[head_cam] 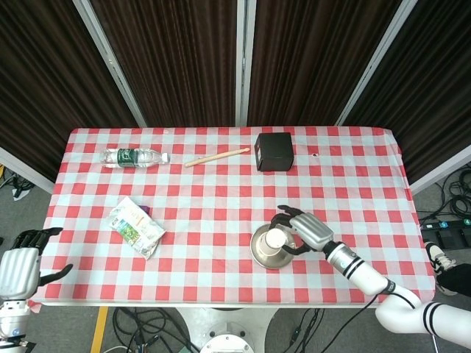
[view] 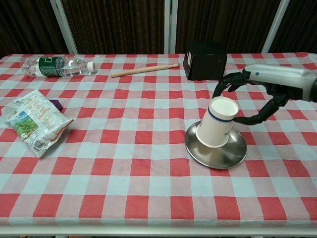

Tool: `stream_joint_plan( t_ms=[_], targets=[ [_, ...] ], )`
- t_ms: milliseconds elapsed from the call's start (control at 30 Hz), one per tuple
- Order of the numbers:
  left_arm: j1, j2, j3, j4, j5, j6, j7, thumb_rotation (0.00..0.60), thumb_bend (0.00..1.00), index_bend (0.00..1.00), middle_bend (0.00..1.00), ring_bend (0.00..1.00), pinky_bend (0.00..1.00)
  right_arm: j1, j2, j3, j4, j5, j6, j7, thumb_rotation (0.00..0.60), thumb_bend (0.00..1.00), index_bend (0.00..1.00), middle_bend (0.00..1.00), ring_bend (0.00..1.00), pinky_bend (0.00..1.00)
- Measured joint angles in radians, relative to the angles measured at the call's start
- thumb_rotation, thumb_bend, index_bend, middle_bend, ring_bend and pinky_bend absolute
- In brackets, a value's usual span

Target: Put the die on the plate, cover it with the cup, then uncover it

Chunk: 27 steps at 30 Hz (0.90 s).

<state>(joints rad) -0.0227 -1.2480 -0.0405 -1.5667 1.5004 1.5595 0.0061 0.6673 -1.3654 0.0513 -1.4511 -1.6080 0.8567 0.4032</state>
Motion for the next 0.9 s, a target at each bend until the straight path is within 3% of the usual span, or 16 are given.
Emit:
stream_joint_plan(
  t_ms=[467,733,900],
  targets=[
    [0.004,-0.003,0.001,0.006,0.000,0.003,-0.007,0.600,0.00,0.27,0.31,0.26,0.21,0.023,-0.070,-0.022,0.082,0.024,0.002,-0.051,0.600,0.32,0.49,0.24,0.04,0.12],
    [0.002,-0.001,-0.001,0.004,-0.001,0.000,0.001,0.600,0.00,0.27,0.31,0.26,0.21,0.017,-0.038,-0.077,0.041,-0.037,0.047,-0.031,0.600,0.33,0.50,0.24,0.04,0.12],
    [0.000,0.000,-0.002,0.000,0.003,0.000,0.006,0.600,0.00,0.27,0.31,0.26,0.21,0.018,-0.044,-0.068,0.065,-0.008,0.046,-0.036,0.600,0.33,0.50,0.24,0.04,0.12]
  ],
)
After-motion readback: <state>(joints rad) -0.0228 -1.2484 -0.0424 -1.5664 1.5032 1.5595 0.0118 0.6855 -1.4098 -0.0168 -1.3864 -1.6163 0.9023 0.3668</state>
